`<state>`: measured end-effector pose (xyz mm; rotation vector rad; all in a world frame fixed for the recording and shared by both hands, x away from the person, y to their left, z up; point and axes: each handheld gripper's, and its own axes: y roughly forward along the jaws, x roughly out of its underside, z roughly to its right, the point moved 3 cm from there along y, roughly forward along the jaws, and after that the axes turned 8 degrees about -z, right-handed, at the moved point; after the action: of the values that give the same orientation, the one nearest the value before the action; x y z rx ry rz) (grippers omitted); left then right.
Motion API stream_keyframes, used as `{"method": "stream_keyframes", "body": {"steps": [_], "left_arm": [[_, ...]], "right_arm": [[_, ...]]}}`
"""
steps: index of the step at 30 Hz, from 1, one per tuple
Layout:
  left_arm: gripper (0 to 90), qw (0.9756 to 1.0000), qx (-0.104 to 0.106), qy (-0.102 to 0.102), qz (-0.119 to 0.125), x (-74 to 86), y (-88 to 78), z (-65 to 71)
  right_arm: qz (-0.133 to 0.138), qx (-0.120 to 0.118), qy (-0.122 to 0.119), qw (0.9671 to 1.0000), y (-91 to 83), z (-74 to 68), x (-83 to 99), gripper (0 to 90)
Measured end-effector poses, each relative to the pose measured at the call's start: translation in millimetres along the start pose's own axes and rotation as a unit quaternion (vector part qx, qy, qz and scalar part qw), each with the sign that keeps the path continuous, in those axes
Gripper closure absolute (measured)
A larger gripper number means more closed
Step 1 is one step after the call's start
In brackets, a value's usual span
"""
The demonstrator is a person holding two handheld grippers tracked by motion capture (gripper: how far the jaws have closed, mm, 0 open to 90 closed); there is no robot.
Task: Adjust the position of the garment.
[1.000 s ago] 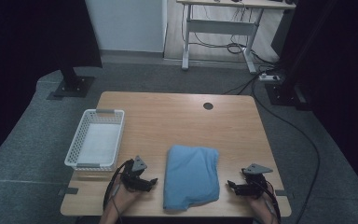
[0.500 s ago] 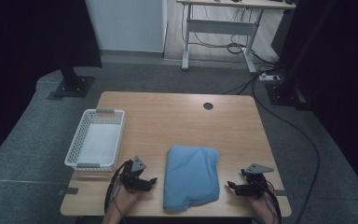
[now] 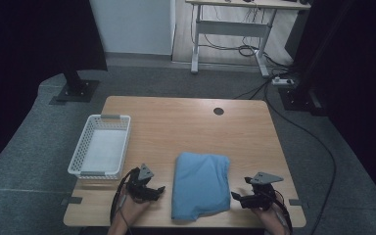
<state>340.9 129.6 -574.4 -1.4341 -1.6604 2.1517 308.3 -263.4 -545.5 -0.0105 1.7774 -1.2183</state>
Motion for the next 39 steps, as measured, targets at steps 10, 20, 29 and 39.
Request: {"method": "stream_keyframes", "body": {"steps": [10,20,29,39], "left_arm": [[12.5,1.0000,0.000,-0.002,0.001,0.3,-0.4,0.4],[12.9,1.0000,-0.002,-0.003,0.001,0.2,-0.3,1.0],[12.9,1.0000,-0.005,-0.006,0.001,0.1,-0.2,1.7],[13.0,0.9999,-0.008,-0.009,0.001,0.9,-0.8,3.6]], "right_arm": [[-0.002,-0.030,-0.031,0.9991,9.7,-29.6,-17.2,15.2],[-0.033,-0.040,-0.053,0.9973,43.0,-48.5,-15.2,14.8],[-0.036,-0.030,-0.079,0.9958,58.7,-53.3,-7.3,5.8],[-0.036,-0.029,-0.078,0.9959,65.6,-48.1,-15.1,6.1]]}}
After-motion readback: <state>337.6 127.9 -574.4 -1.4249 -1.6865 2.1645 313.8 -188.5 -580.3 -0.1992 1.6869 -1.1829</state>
